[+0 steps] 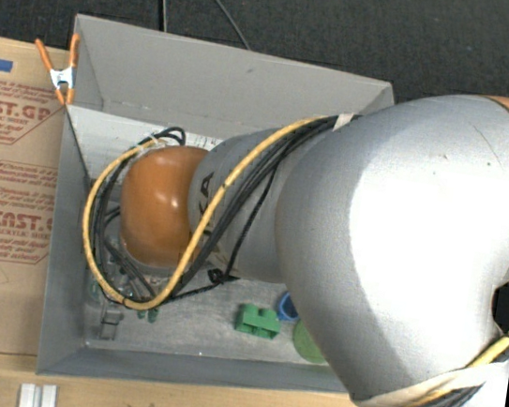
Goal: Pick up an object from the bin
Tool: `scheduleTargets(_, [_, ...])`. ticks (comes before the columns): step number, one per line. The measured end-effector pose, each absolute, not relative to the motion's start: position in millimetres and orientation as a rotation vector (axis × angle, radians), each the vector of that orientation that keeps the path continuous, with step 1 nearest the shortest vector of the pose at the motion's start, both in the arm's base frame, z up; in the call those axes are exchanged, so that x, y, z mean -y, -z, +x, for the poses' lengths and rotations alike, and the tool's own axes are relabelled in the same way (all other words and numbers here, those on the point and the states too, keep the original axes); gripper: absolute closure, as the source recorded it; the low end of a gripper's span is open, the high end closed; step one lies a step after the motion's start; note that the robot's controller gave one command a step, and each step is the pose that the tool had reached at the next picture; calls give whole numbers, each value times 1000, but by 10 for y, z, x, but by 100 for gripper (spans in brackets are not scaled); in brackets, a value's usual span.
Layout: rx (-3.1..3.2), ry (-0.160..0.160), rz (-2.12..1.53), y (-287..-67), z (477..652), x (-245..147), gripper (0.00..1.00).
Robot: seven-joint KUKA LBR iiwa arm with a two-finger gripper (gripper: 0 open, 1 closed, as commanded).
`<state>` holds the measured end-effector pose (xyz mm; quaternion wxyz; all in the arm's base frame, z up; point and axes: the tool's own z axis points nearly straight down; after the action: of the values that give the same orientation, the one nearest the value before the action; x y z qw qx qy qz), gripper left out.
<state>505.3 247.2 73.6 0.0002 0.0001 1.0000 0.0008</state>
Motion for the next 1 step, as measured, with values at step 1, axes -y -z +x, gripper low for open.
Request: scheduleTargets(1, [-3141, -3, 0, -736, 5053, -2472, 0])
